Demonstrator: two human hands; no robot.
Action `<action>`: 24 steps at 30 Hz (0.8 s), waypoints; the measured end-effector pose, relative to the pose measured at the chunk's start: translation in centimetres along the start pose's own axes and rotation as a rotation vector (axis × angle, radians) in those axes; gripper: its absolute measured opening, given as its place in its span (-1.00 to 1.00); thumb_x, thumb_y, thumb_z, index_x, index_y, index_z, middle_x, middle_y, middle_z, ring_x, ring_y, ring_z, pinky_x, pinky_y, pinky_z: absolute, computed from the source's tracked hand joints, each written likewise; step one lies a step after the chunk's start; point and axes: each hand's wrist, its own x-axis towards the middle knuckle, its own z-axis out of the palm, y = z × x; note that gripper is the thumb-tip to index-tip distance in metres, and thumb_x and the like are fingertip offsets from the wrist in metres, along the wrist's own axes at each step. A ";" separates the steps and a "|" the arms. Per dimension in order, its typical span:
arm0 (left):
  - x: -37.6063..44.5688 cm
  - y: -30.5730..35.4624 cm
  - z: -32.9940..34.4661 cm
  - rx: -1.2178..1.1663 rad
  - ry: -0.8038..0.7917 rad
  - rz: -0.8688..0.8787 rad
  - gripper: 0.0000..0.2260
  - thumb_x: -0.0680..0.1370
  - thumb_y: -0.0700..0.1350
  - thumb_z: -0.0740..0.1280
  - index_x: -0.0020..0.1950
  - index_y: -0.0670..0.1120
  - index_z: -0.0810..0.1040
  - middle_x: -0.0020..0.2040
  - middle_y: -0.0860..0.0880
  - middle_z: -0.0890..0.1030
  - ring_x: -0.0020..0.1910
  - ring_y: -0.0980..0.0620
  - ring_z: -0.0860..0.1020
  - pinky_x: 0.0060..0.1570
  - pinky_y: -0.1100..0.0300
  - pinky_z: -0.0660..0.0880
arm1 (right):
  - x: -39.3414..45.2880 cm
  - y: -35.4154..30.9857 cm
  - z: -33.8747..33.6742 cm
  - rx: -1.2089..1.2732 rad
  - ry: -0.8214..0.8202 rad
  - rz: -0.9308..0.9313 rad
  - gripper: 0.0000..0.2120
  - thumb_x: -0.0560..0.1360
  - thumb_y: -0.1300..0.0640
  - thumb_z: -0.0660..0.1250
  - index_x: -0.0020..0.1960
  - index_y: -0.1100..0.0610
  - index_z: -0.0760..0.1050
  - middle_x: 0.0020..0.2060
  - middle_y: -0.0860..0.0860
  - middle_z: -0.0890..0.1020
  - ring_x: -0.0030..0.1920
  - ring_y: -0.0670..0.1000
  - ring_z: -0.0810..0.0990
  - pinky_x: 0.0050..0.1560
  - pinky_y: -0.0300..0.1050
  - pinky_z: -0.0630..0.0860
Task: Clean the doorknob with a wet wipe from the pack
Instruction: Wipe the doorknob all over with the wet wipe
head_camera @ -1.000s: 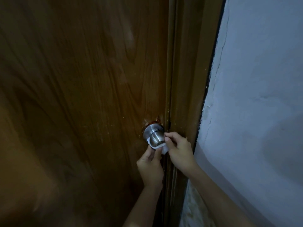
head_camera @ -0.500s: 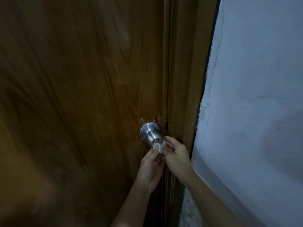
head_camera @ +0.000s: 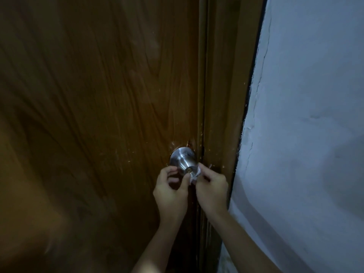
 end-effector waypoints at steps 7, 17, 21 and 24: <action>1.0 -0.1 -0.6 0.108 -0.030 0.089 -0.76 0.35 -0.10 0.47 -0.04 -0.02 0.53 -0.11 0.12 0.56 -0.10 0.20 0.51 -0.26 0.38 0.37 | 1.2 -1.1 -0.9 0.196 -0.062 0.108 -0.68 0.43 0.38 0.30 -0.03 -0.02 0.59 -0.27 -0.15 0.65 -0.15 -0.15 0.63 -0.13 -0.23 0.56; 1.9 0.6 0.1 0.338 -0.060 0.234 -0.32 0.32 -0.04 0.49 0.35 0.01 0.23 0.24 0.09 0.35 0.13 0.25 0.21 0.02 0.27 0.29 | 1.8 -3.2 -1.7 -0.441 0.039 -0.484 -0.87 0.45 0.28 0.34 -0.01 0.21 0.59 -0.15 0.07 0.65 -0.18 -0.12 0.53 -0.19 -0.62 0.36; 2.2 0.7 -0.1 0.409 -0.153 0.287 -0.30 0.39 0.00 0.42 0.42 0.06 0.11 0.38 0.07 0.31 0.16 0.20 0.19 0.14 0.17 0.33 | 3.4 -4.0 -0.1 -0.588 -0.098 -0.607 -0.87 0.43 0.36 0.32 -0.05 0.29 0.59 -0.03 0.17 0.60 -0.09 0.03 0.59 -0.03 -0.35 0.45; 2.6 0.7 -0.4 0.457 -0.184 0.307 -0.26 0.39 -0.02 0.42 0.44 0.08 0.07 0.38 0.08 0.29 0.11 0.23 0.14 0.15 0.19 0.25 | 4.5 -4.2 0.6 -0.684 -0.178 -0.567 -0.85 0.46 0.32 0.29 -0.02 0.28 0.59 0.01 0.17 0.58 -0.01 0.07 0.56 0.05 -0.16 0.51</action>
